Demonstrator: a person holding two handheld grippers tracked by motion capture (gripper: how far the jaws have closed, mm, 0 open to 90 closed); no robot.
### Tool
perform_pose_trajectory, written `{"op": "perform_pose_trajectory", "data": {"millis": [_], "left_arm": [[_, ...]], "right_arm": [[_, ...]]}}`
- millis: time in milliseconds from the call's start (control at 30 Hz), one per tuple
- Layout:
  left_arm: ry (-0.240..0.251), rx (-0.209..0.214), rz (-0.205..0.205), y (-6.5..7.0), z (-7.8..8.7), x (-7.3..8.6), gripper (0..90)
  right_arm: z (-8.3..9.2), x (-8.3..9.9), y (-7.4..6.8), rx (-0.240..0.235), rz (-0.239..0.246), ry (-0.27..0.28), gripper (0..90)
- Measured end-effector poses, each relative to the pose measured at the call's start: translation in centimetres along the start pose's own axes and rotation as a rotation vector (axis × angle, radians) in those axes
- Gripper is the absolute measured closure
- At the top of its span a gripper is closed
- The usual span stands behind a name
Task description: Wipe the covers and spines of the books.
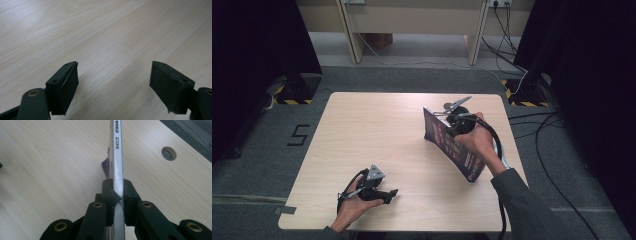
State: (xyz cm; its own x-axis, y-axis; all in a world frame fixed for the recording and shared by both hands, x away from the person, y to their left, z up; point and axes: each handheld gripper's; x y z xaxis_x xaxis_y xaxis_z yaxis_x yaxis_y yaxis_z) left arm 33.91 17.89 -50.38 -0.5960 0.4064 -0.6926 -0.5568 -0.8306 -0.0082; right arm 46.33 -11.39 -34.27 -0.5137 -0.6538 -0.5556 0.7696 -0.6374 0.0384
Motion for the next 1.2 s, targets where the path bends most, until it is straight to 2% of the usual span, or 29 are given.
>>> {"op": "perform_pose_trajectory", "data": {"millis": [33,67,133,200,233,267,333,433,467,533,733,933,1200], "left_arm": [[-0.001,-0.002,-0.002,-0.1,0.1,0.0,22.4],[-0.001,-0.002,-0.002,-0.1,0.1,0.0,22.4],[-0.001,-0.004,0.002,-0.1,0.1,0.0,22.4],[-0.001,-0.003,0.003,-0.1,0.1,0.0,22.4],[-0.001,-0.004,0.002,-0.1,0.1,0.0,22.4],[-0.001,-0.004,0.002,-0.1,0.1,0.0,22.4],[-0.002,-0.003,0.001,-0.2,0.1,0.1,22.4],[-0.004,-0.007,0.009,-0.4,0.2,0.2,22.4],[-0.004,-0.007,0.009,-0.4,0.2,0.2,22.4],[-0.001,-0.008,0.011,-0.5,0.2,0.2,22.4],[-0.003,-0.009,0.01,-0.5,0.1,0.2,22.4],[-0.011,-0.015,0.013,-0.7,0.1,0.3,22.5],[-0.01,-0.016,0.017,-0.8,0.1,0.3,22.4]], "right_arm": [[-0.2,-0.5,-1.0,-0.025,0.028,-0.028,83.2],[-0.2,-0.5,-1.0,-0.025,0.028,-0.028,83.2],[-0.6,-0.9,-2.2,-0.051,0.052,-0.051,83.2],[-0.6,-1.0,-2.6,-0.066,0.055,-0.062,83.2],[-0.9,-1.0,-3.1,-0.102,0.051,-0.069,83.2],[-0.9,-1.0,-3.1,-0.102,0.051,-0.069,83.2],[-1.3,-1.0,-3.6,-0.134,0.042,-0.076,83.3],[-2.6,-0.7,-5.0,-0.195,0.051,-0.1,83.2],[-2.6,-0.7,-5.0,-0.195,0.051,-0.1,83.2],[-3.7,-0.3,-6.0,-0.223,0.056,-0.121,83.2],[-4.9,0.4,-6.7,-0.256,0.064,-0.126,83.2],[-5.9,1.3,-7.0,-0.281,0.038,-0.117,83.1],[-7.5,2.4,-7.7,-0.32,0.04,-0.129,83.1]]}}
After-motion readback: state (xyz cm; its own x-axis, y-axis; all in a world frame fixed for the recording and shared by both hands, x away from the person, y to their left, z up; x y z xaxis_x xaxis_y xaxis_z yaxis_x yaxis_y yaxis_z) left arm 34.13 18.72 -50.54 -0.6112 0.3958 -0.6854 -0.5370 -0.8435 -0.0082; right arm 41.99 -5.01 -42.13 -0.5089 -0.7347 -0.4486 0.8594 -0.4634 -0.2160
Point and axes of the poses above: each handheld gripper's, and its own axes: z roughly backward along the jaws, x roughly out of its underside, y roughly to its right, and after that the axes turned 8 degrees about -x, right-handed
